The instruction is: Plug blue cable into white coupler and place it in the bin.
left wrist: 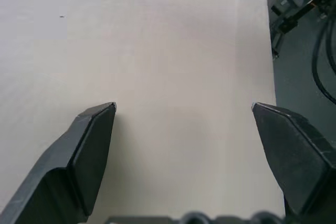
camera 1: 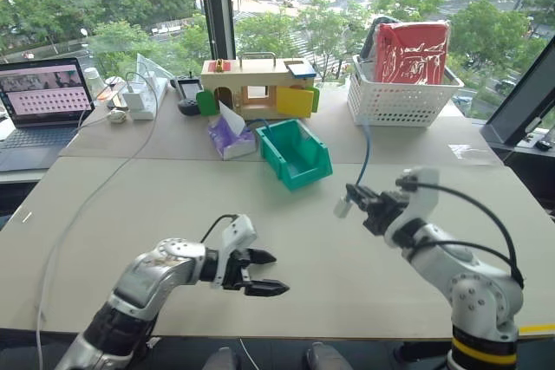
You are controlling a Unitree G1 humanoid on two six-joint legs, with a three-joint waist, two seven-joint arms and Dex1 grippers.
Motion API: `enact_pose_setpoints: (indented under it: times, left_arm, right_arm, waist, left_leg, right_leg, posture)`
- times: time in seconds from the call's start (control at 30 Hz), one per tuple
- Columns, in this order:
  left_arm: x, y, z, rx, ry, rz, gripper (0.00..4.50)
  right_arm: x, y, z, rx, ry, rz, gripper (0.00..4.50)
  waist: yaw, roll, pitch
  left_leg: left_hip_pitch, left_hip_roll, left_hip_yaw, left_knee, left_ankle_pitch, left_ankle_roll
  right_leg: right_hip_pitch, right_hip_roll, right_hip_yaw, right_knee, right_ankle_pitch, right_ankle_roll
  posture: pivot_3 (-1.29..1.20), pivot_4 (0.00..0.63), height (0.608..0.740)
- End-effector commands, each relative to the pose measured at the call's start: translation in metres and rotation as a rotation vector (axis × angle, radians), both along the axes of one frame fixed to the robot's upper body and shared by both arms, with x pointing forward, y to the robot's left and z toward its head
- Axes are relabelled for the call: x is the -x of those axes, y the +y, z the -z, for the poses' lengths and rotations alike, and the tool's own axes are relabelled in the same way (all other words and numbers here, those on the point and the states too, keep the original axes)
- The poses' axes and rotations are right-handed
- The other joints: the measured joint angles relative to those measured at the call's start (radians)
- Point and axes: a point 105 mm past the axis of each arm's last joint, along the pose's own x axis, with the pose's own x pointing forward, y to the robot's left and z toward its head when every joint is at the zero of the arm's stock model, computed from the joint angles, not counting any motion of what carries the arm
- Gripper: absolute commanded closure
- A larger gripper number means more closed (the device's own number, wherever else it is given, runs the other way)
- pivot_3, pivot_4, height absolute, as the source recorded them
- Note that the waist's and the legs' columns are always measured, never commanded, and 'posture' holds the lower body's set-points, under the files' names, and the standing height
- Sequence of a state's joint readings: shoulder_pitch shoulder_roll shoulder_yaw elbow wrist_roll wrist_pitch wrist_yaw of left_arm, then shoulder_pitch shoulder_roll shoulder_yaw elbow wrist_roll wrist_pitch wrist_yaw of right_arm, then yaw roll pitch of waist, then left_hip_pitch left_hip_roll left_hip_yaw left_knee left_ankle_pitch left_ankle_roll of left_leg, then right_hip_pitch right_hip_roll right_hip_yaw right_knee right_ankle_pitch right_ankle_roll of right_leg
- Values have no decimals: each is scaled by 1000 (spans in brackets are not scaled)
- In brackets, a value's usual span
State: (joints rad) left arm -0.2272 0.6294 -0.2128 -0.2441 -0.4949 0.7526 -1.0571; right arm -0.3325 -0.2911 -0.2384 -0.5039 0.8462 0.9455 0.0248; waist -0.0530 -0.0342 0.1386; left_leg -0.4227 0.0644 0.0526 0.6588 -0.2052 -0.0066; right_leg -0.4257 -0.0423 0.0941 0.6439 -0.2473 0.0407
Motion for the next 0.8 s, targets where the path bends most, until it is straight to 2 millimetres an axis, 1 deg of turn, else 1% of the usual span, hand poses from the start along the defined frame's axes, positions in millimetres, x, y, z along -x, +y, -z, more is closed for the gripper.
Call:
enact_pose_setpoints:
  times: [0.03,0.07,0.2,0.27,0.3,0.33,0.4,0.47,0.5,0.53,0.57,0.67,0.7,0.77,0.8]
  left_arm:
    - [-1,22,-3,11,-42,-20,35]
    - [-5,27,-4,17,-72,-54,35]
    - [-18,38,-13,54,-168,-164,35]
    - [-24,43,-21,80,-245,-238,35]
    - [-29,47,-25,83,-289,-289,35]
    - [-33,50,-30,81,-335,-336,0]
    - [-36,54,-38,96,-386,-392,0]
    - [-39,61,-46,103,-427,-468,0]
    - [-42,66,-50,98,-447,-510,0]
    - [-44,70,-54,98,-467,-544,0]
    - [-45,72,-57,101,-476,-562,0]
    - [-49,75,-67,120,-502,-613,0]
    - [-51,76,-69,122,-510,-624,0]
    - [-58,80,-73,111,-533,-671,0]
    - [-62,82,-74,103,-537,-683,0]
  right_arm:
    - [-28,10,-37,-5,-124,-35,4500]
    - [-41,15,-47,16,-150,-55,4500]
    - [-82,38,-70,89,-219,-133,4500]
    - [-107,46,-77,152,-254,-128,4500]
    - [-120,47,-77,189,-258,-105,4500]
    - [-130,47,-76,215,-264,-90,3583]
    - [-142,49,-74,246,-264,-84,3042]
    - [-148,50,-75,261,-268,-87,2312]
    - [-149,50,-76,264,-273,-89,2070]
    - [-150,50,-80,256,-282,-93,1605]
    - [-150,49,-83,245,-290,-97,1350]
    - [-148,44,-95,210,-324,-110,292]
    - [-147,43,-97,205,-331,-115,57]
    - [-138,39,-103,188,-359,-153,57]
    - [-127,38,-104,186,-380,-209,57]
  waist:
    - [1,0,1]
    - [-2,2,3]
    - [0,2,6]
    - [1,2,7]
    - [1,1,8]
    - [1,1,8]
    - [6,0,8]
    - [10,0,8]
    - [10,0,8]
    - [10,0,8]
    - [10,0,8]
    - [10,0,9]
    - [10,0,9]
    - [10,1,9]
    - [10,1,9]
  left_leg:
    - [0,0,-1,0,0,0]
    - [0,0,-1,0,0,0]
    - [0,0,1,1,1,1]
    - [-1,0,1,1,1,1]
    - [-2,0,2,1,1,1]
    - [-3,0,1,0,1,1]
    - [-4,0,1,0,0,1]
    - [-6,0,1,-1,0,0]
    - [-7,0,1,-1,-1,0]
    - [-10,0,1,-1,-1,0]
    - [-14,-1,1,-1,-1,0]
    - [-17,-1,1,-1,-1,-1]
    - [-17,0,1,-1,-1,-1]
    - [-17,-1,1,0,-1,-1]
    - [-17,-1,1,0,-1,-1]
  right_leg:
    - [0,0,0,0,0,0]
    - [0,0,-1,0,0,0]
    - [0,0,0,0,1,1]
    - [-1,0,0,0,3,-2]
    - [-2,0,0,0,5,-5]
    - [-3,0,-1,0,5,-6]
    - [-3,0,-1,-1,5,-6]
    - [-4,-1,-2,-1,5,-6]
    - [-6,-1,-3,-1,5,-6]
    - [-9,-2,-2,0,6,-6]
    - [-13,-2,-2,1,6,-6]
    - [-15,-2,-2,2,6,-6]
    - [-15,-2,-2,2,6,-6]
    - [-15,-2,-3,2,6,-6]
    - [-15,-2,-3,3,6,-6]
  posture:
    - [0,150,716]
    - [0,150,716]
    - [0,150,716]
    - [0,150,716]
    - [0,150,716]
    - [0,150,716]
    - [0,150,716]
    - [0,150,716]
    - [0,150,716]
    - [0,150,716]
    - [0,150,716]
    - [0,150,716]
    - [0,150,716]
    - [0,150,716]
    - [0,150,716]
